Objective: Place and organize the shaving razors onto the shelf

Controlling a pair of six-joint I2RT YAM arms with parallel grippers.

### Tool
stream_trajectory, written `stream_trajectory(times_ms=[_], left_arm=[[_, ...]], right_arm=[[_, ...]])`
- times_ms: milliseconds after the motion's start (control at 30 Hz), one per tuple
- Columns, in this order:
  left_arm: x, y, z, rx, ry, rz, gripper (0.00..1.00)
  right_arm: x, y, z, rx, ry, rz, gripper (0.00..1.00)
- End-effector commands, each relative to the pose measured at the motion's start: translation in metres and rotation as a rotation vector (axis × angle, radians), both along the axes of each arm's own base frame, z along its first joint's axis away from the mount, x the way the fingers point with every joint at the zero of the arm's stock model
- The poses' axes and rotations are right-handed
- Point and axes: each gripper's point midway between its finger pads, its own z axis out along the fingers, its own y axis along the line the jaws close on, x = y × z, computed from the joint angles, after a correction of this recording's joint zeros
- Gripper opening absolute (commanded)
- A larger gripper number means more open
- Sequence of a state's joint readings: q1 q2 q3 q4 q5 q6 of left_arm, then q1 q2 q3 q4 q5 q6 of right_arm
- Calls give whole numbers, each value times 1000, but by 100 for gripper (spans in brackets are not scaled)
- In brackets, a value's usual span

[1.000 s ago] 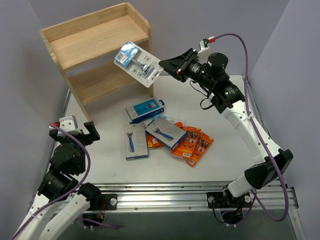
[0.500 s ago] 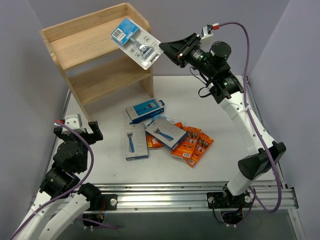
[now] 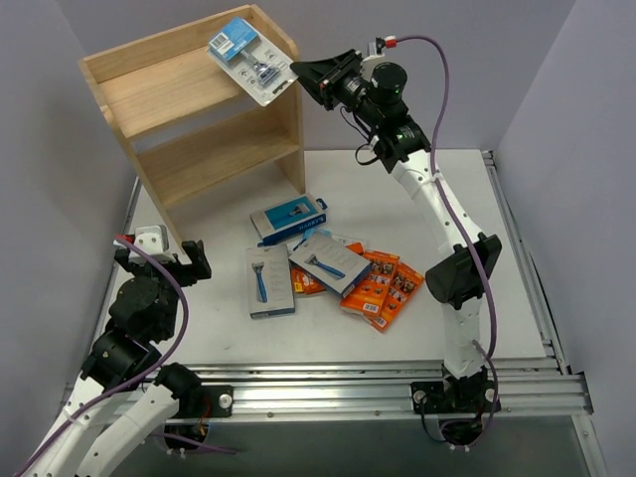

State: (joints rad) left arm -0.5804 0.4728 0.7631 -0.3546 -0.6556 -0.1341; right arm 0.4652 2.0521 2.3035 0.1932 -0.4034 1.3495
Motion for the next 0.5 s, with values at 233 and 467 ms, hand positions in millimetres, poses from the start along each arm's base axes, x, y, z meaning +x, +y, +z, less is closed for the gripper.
stream_trajectory(times_ms=[233,467], left_arm=[[-1,-11,12,-50,-37,-51,95],[-3,-13,14,-59,-43,-65,95]], right_arm=[[23,8,16,132,-40,-66,0],[35,1,6,138,-17,-142,0]])
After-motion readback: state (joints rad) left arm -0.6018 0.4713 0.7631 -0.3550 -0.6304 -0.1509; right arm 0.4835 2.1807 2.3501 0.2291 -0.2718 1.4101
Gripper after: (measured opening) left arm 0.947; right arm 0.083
